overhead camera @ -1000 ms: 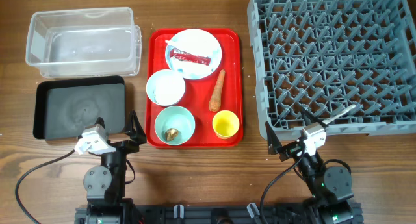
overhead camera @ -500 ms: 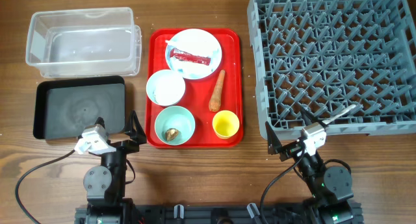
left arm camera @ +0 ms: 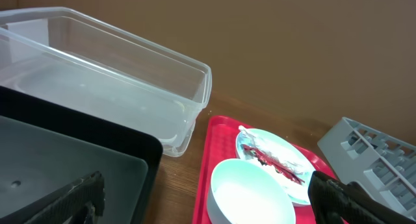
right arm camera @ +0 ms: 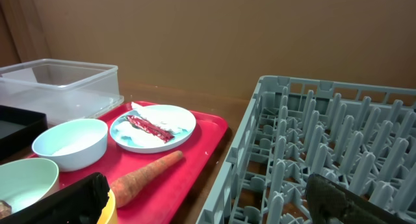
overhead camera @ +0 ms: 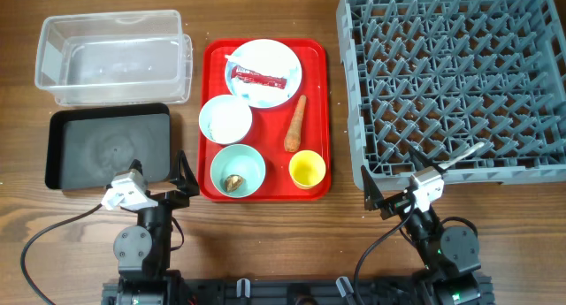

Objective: Sort waste into correct bins and load items into the dishwasher rack

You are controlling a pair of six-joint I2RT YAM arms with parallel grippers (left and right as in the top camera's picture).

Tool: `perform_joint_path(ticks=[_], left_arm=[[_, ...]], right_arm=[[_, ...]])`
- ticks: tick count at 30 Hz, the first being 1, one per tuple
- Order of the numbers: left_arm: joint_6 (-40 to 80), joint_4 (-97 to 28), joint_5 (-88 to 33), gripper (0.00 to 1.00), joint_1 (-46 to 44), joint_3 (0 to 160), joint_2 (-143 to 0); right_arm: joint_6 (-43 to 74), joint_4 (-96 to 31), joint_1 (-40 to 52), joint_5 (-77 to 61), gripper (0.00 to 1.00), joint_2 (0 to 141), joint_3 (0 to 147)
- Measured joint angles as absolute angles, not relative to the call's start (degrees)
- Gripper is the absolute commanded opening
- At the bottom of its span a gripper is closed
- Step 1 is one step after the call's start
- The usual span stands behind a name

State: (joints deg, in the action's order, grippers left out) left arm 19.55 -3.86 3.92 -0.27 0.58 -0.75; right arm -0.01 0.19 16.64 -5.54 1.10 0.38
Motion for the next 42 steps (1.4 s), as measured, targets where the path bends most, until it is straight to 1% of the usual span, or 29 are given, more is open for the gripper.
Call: perform_joint_path(ticks=[13, 20, 24, 28, 31, 34, 37, 38, 39, 42], left_arm=[[19.55, -3.86, 3.92, 1.0, -0.27, 0.58, -0.73], [19.55, -3.86, 3.92, 1.0, -0.27, 0.58, -0.73], [19.55, -2.74, -0.01, 1.0, -0.27, 0.58, -0.75], [19.62, -3.05, -4.71, 1.0, -0.27, 2.07, -0.8], [19.77, -7.73, -5.63, 1.0, -0.27, 8.62, -1.13], [19.79, -15.09, -5.93, 1.0, -0.27, 17.1, -5.8], [19.79, -20.84, -5.93, 1.0, -0.27, 28.01, -18.83], [19.81, -24.27, -5.96, 1.0, -0.27, 31.62, -23.05], [19.79, -28.18, -5.96, 1.0, -0.27, 38.15, -30.92], [19.79, -39.94, -5.98, 1.0, -0.3, 51.2, -43.97]], right_arm=[[0.03, 0.19, 16.64, -5.56, 1.0, 1.1, 0.38], [3.27, 0.45, 16.67, -5.76, 1.0, 1.1, 0.38], [3.88, 3.73, 16.64, -7.81, 1.0, 1.13, 0.47], [3.9, 3.51, 16.64, -9.21, 1.0, 1.85, 5.56], [3.9, 3.05, 16.64, -11.22, 1.0, 7.7, 12.27], [3.92, 2.09, 16.67, -13.87, 1.0, 16.71, 19.9], [4.12, -2.61, 16.67, -18.35, 1.0, 29.76, 31.62], [4.27, -6.72, 16.6, -19.55, 1.0, 33.71, 35.83], [4.36, -12.08, 16.6, -20.78, 1.0, 38.46, 41.45], [4.19, -23.81, 16.56, -21.71, 1.0, 45.6, 52.05]])
